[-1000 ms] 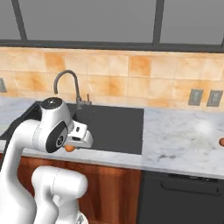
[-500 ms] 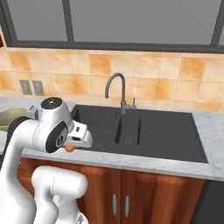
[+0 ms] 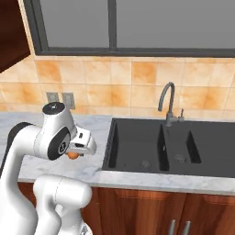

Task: Gather the eggs and milk located in the vicinity of the sink area and place them right next to the bowl.

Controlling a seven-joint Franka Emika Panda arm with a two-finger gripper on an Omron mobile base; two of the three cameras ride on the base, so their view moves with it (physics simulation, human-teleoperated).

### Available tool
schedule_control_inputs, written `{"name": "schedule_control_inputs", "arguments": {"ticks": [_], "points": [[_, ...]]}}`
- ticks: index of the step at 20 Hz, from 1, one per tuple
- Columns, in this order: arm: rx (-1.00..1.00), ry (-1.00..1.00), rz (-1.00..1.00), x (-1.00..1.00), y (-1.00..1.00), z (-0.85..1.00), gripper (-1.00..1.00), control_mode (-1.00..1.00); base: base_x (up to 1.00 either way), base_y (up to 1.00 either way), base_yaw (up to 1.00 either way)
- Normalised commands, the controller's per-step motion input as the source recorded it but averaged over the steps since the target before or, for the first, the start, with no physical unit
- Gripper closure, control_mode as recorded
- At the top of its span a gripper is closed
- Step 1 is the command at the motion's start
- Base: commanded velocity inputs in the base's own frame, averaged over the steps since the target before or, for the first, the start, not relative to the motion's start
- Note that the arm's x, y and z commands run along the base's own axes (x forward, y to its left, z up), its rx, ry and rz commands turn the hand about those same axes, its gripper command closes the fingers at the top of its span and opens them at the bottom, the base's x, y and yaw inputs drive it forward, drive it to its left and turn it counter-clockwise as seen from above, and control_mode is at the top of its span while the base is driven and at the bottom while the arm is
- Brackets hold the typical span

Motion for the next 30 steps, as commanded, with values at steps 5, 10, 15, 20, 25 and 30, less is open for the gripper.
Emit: {"name": "schedule_control_inputs", "arguments": {"ticks": [5,10,15,20,25,30], "points": [[0.0,0.0,0.0,0.0,0.0,0.0,1.0,1.0,0.31,0.84,0.0],[0.01,0.0,0.01,0.04,-0.09,0.0,1.0,-1.0,0.53,-0.04,0.01],[0.05,0.02,0.0,0.09,-0.54,-0.01,1.0,-1.0,0.0,0.0,0.0],[0.04,0.06,0.0,0.67,-0.35,-0.17,1.0,-1.0,0.0,0.0,0.0],[0.01,0.06,-0.02,0.52,0.12,-0.58,1.0,-1.0,0.0,0.0,0.0],[0.1,0.01,0.0,0.25,0.09,-0.56,1.0,-1.0,0.0,0.0,0.0]]}}
